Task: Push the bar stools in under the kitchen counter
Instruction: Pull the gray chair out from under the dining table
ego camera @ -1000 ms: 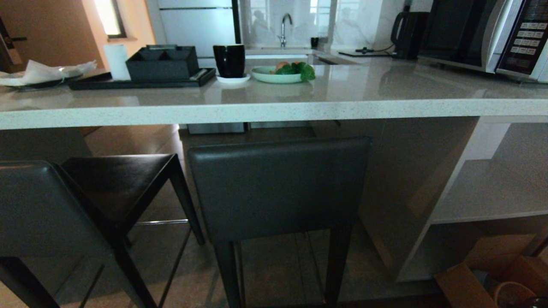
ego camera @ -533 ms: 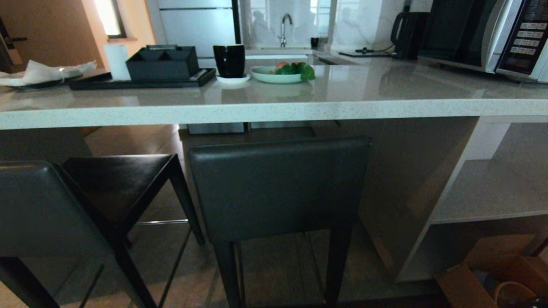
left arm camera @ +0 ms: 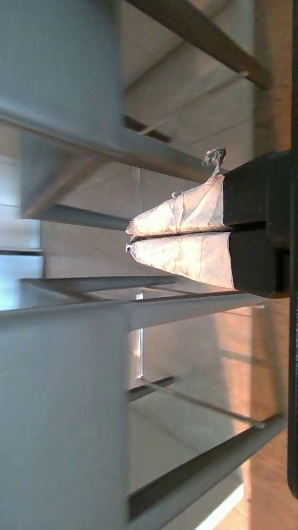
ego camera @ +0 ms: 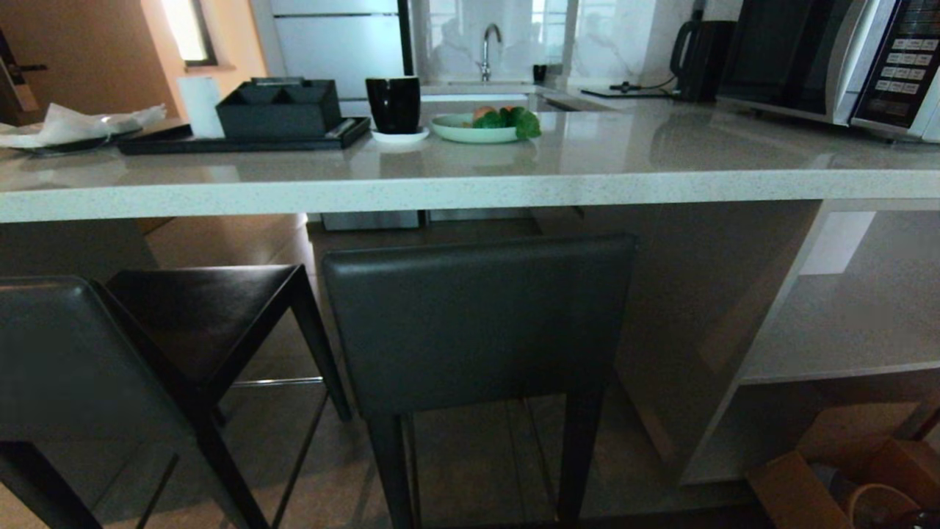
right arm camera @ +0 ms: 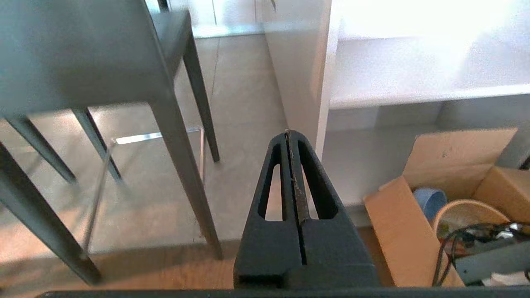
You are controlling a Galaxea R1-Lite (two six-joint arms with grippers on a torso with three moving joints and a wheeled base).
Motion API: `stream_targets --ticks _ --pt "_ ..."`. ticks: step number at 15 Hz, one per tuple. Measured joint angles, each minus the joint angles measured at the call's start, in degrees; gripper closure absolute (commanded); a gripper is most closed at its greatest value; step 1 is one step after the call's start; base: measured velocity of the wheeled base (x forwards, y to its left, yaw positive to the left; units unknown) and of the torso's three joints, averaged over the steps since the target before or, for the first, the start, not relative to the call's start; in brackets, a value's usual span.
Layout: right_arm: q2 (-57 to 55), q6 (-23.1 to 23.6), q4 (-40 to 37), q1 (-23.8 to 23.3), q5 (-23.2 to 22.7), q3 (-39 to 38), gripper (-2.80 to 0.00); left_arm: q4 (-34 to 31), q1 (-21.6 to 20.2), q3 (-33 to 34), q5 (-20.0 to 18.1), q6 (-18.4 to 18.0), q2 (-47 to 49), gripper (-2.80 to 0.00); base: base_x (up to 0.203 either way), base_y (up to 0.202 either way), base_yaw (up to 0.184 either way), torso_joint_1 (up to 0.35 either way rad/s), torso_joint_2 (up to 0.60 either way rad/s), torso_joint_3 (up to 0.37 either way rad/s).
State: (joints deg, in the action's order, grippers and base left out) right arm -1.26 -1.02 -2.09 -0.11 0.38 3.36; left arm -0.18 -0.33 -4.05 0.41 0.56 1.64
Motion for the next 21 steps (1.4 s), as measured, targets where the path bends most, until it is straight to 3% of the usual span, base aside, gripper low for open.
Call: stream_targets --ticks 2,5,8,13,16,19,21 --pt "-4.83 -1.85 -0.63 0.11 -0.65 4.19 0.0 2.07 -0.11 -3.17 0.08 0.5 5.67 0.0 0.0 0.0 0.0 0.0 0.0 0.0" --pt "-17.49 -3.15 3.78 0.36 -4.63 8.32 0.0 11.97 0.22 -4.96 -0.06 0.91 20.15 0.0 0.0 0.0 0.0 0.0 0.0 0.0" --pt "-34.42 -3.49 14.52 0.57 -6.82 9.99 0.0 25.45 2.31 -5.93 -0.21 1.24 37.92 0.0 0.0 0.0 0.0 0.0 0.0 0.0" --pt "-63.49 -4.17 39.44 1.85 -9.2 12.06 0.0 50.51 7.04 -9.15 -0.06 1.23 66.82 0.0 0.0 0.0 0.0 0.0 0.0 0.0" --pt "-76.09 -5.04 53.28 2.47 -15.13 13.2 0.0 63.57 9.28 -10.39 0.33 1.19 80.16 0.0 0.0 0.0 0.0 0.0 0.0 0.0" --pt "-84.37 -5.27 60.3 3.27 -17.54 17.04 0.0 76.18 11.16 -11.46 3.87 1.34 89.46 0.0 0.0 0.0 0.0 0.0 0.0 0.0" --pt "-86.78 -5.39 60.92 3.65 -17.13 17.72 0.0 78.7 11.92 -10.37 5.14 1.56 91.3 0.0 0.0 0.0 0.0 0.0 0.0 0.0"
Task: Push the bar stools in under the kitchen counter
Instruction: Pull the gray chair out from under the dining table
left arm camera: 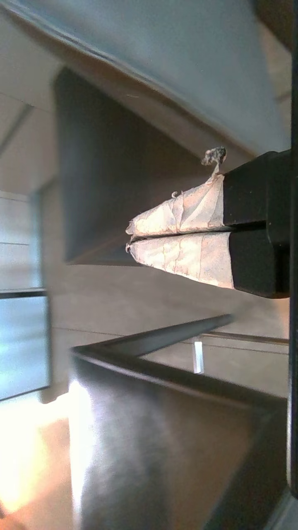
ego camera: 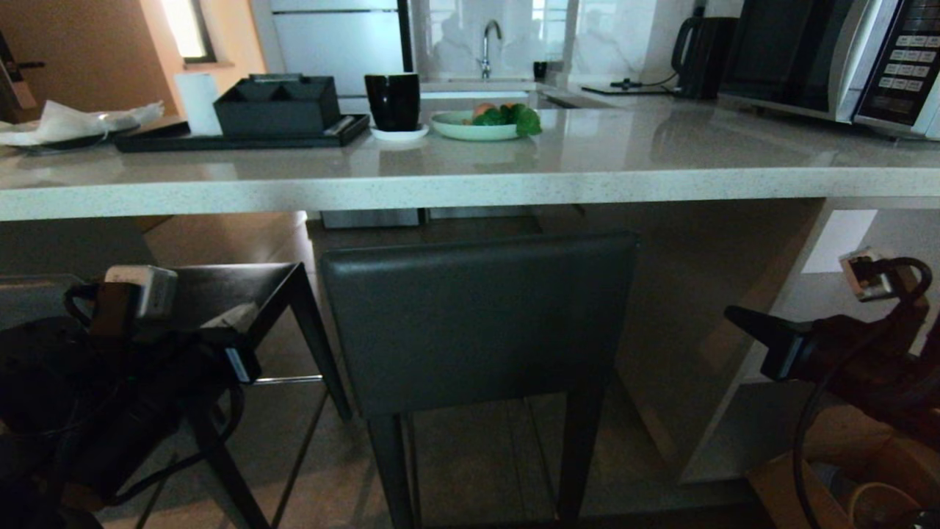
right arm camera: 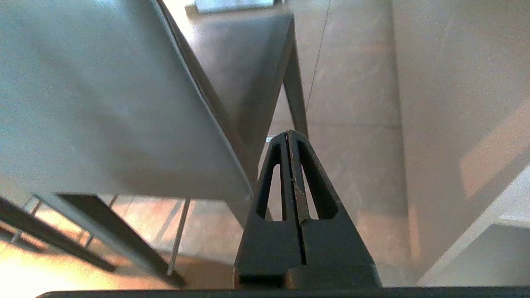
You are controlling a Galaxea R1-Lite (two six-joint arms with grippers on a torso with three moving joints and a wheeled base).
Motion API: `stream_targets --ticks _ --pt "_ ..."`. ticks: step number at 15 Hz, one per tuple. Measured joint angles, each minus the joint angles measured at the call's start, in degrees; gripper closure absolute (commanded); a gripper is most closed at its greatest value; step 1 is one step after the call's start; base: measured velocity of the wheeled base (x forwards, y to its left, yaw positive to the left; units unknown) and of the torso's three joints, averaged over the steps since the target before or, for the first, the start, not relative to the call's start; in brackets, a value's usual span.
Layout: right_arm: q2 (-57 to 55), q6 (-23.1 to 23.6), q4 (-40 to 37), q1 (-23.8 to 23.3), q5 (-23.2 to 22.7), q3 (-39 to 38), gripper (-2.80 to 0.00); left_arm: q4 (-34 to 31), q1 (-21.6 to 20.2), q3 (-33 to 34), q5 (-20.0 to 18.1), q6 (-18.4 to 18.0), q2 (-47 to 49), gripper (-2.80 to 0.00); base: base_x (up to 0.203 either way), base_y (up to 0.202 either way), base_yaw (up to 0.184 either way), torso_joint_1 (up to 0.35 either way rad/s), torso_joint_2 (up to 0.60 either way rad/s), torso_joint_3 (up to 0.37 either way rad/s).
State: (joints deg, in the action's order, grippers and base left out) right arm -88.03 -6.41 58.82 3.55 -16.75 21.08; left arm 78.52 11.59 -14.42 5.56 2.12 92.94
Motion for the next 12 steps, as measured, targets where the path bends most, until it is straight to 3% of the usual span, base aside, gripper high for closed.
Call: stream_targets --ticks 4,5,6,10,12 --pt "-1.96 -0.04 0.26 0.11 -0.04 -0.3 0.0 -0.51 0.37 2.92 0.24 -1.24 1.47 0.0 0.0 0.0 0.0 0.0 0.0 0.0" --pt "-2.49 0.02 0.27 0.09 0.19 -0.49 -2.8 -0.35 0.37 3.01 0.33 -1.27 2.31 0.0 0.0 0.0 0.0 0.0 0.0 0.0" --pt "-2.98 -0.02 0.7 -0.02 0.81 -0.39 -2.8 -0.3 0.28 2.64 0.39 -1.21 3.07 -2.8 0.0 0.0 0.0 0.0 0.0 0.0" --pt "-5.83 -0.22 2.16 -0.13 3.12 1.89 -2.8 -0.22 0.56 -1.67 -1.23 -0.98 5.31 -2.8 0.0 0.0 0.0 0.0 0.0 0.0" --pt "-7.75 -0.33 5.1 -0.82 0.41 2.1 -2.8 -0.21 0.11 -2.11 -7.07 0.28 6.12 -2.8 0.0 0.0 0.0 0.0 0.0 0.0"
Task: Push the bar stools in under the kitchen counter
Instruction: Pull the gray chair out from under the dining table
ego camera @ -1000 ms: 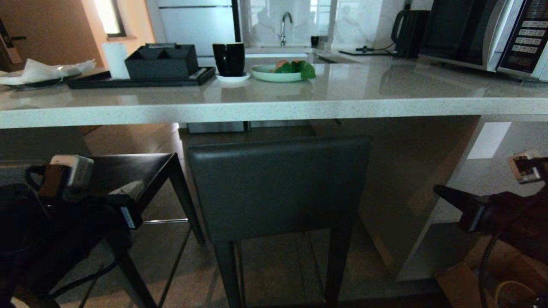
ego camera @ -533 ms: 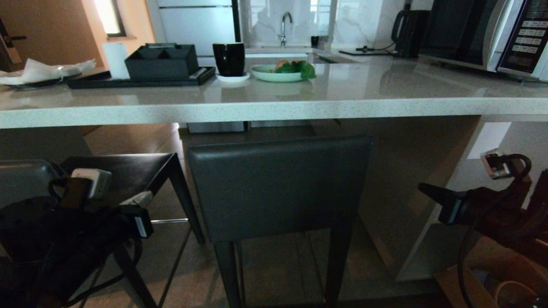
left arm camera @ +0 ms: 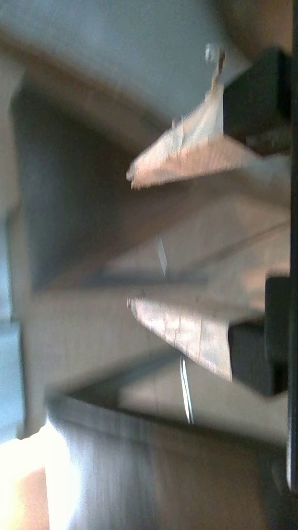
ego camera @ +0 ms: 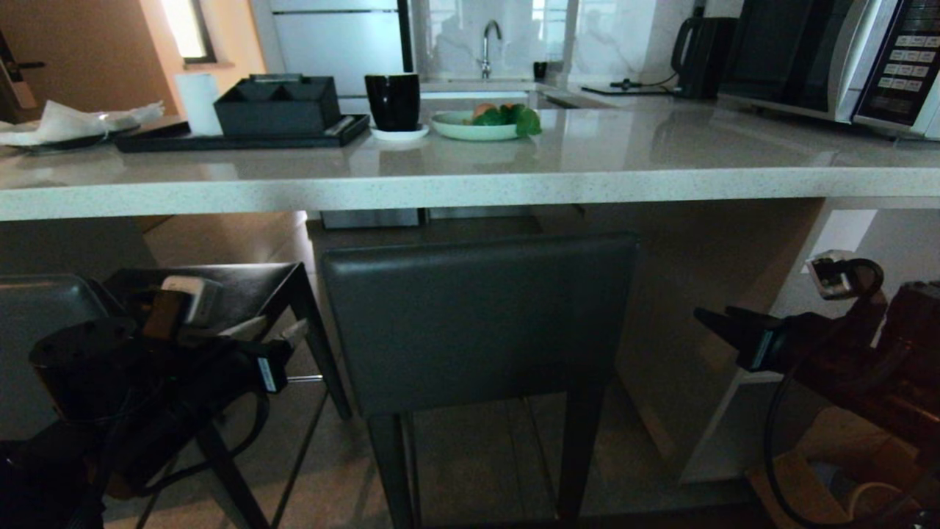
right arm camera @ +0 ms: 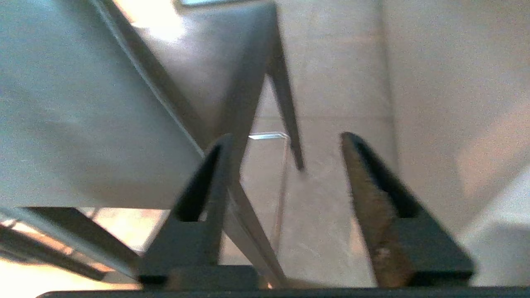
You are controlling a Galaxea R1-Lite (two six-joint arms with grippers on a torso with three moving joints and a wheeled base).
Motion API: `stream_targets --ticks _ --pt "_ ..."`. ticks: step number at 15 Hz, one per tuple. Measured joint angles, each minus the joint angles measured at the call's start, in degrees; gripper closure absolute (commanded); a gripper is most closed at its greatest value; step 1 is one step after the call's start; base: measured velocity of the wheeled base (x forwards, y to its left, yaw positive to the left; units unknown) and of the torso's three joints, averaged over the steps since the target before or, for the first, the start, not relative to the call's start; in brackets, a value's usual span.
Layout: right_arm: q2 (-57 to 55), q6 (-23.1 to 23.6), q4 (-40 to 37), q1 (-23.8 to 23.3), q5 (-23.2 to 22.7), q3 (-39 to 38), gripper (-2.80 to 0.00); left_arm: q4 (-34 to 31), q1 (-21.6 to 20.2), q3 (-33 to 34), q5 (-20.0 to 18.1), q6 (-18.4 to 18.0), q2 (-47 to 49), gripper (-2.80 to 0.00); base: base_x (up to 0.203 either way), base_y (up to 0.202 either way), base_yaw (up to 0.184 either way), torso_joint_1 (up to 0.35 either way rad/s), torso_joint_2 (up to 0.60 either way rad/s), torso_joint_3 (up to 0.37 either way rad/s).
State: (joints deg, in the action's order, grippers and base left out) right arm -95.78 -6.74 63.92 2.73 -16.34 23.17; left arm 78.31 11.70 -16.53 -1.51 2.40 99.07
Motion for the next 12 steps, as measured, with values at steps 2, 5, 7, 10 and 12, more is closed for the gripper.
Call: stream_targets --ticks 2,5,7,10,12 --pt "-3.24 0.27 6.02 -2.64 -7.56 -0.36 -2.8 0.1 -2.01 0.56 -9.79 1.39 0.46 -2.8 0.0 0.0 0.0 0.0 0.0 0.0" --pt "-9.97 0.66 16.25 -8.85 -20.64 -0.35 -2.8 0.13 -8.63 1.24 -23.42 1.75 0.52 -2.8 0.0 0.0 0.0 0.0 0.0 0.0" --pt "-13.54 0.56 19.5 -11.49 -30.6 1.09 -2.8 0.14 -11.26 1.3 -30.7 1.69 0.85 -2.8 0.0 0.0 0.0 0.0 0.0 0.0" --pt "-18.05 0.27 20.0 -12.53 -42.4 6.3 -2.8 1.28 -10.07 -0.45 -39.24 1.51 2.57 -2.8 0.0 0.0 0.0 0.0 0.0 0.0" --pt "-20.94 0.0 20.01 -12.08 -46.56 10.7 -2.8 4.08 -7.95 -2.64 -39.85 1.64 5.26 -2.8 0.0 0.0 0.0 0.0 0.0 0.0"
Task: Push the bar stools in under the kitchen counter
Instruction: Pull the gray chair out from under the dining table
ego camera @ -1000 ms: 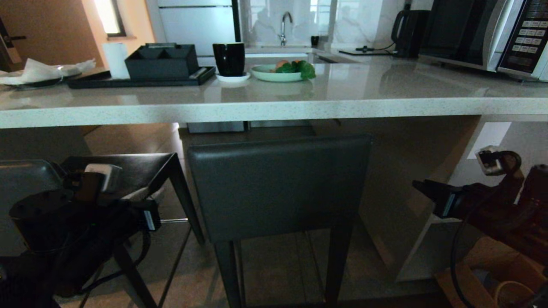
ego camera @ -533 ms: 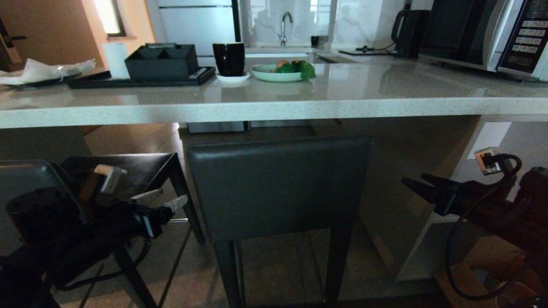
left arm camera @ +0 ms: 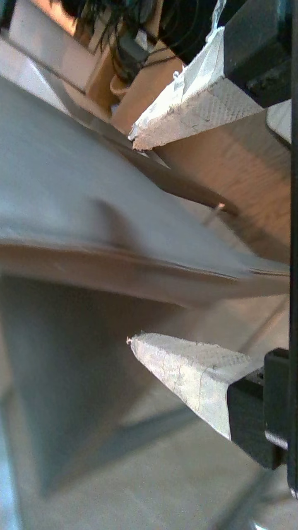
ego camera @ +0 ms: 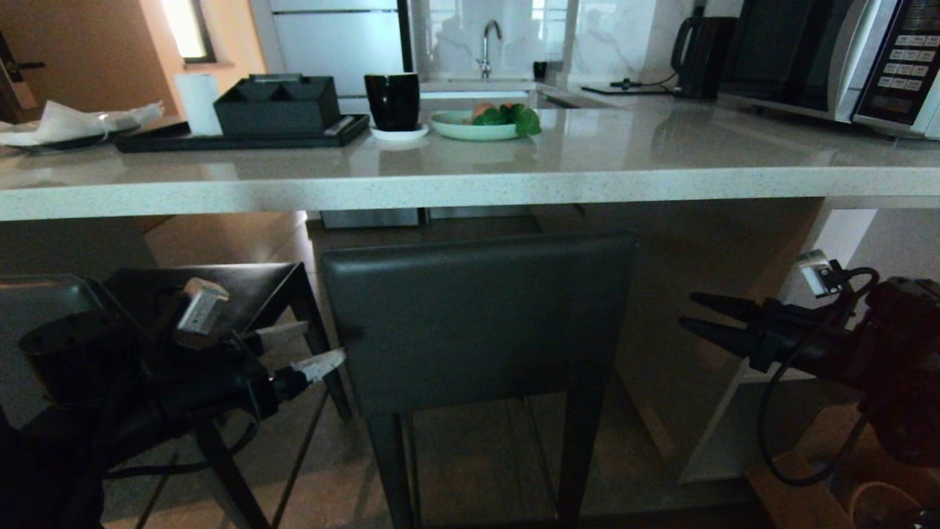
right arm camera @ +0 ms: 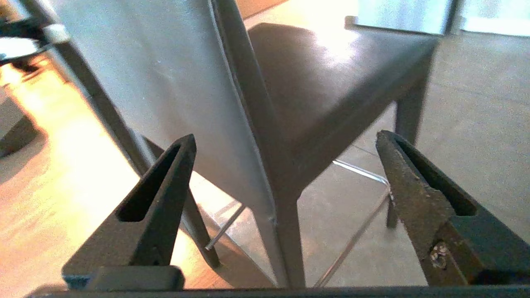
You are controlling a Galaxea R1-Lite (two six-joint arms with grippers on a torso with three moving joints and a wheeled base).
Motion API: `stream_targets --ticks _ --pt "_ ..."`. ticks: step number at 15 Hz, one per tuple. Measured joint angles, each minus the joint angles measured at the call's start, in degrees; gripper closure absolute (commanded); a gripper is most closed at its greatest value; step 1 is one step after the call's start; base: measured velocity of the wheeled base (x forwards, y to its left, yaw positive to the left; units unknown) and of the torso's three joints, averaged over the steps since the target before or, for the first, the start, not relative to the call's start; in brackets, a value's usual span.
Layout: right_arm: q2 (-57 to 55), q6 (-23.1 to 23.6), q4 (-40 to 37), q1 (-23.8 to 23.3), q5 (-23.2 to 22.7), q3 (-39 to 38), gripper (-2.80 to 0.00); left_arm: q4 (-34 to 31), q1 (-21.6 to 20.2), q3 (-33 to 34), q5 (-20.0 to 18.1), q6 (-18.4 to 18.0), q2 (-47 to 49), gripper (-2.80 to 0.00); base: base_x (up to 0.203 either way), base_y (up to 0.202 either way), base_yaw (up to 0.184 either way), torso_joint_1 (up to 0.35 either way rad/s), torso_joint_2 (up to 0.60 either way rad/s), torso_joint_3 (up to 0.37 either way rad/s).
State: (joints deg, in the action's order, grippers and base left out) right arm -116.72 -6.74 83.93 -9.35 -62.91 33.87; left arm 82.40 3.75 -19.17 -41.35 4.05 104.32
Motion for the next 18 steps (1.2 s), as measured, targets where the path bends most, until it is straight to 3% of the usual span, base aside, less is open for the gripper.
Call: stream_targets --ticks 3,8,11,18 --pt "-3.6 -1.26 -0.09 2.48 -3.0 6.62 -2.8 4.26 1.56 -2.12 0.67 0.11 4.01 -2.8 0.0 0.0 0.0 0.0 0.0 0.0" --pt "-7.69 -6.79 -0.02 7.56 -11.07 18.01 -2.8 4.75 1.2 -3.11 0.72 0.63 7.73 -2.8 0.0 0.0 0.0 0.0 0.0 0.0" --pt "-9.67 -8.14 -0.02 8.84 -16.16 21.07 -2.8 4.75 1.71 -5.31 0.79 0.83 8.74 -2.8 0.0 0.0 0.0 0.0 0.0 0.0" --pt "-13.04 -9.98 -0.09 10.25 -16.39 26.36 -2.8 4.76 4.67 -12.52 0.73 2.02 11.98 -2.8 0.0 0.0 0.0 0.0 0.0 0.0"
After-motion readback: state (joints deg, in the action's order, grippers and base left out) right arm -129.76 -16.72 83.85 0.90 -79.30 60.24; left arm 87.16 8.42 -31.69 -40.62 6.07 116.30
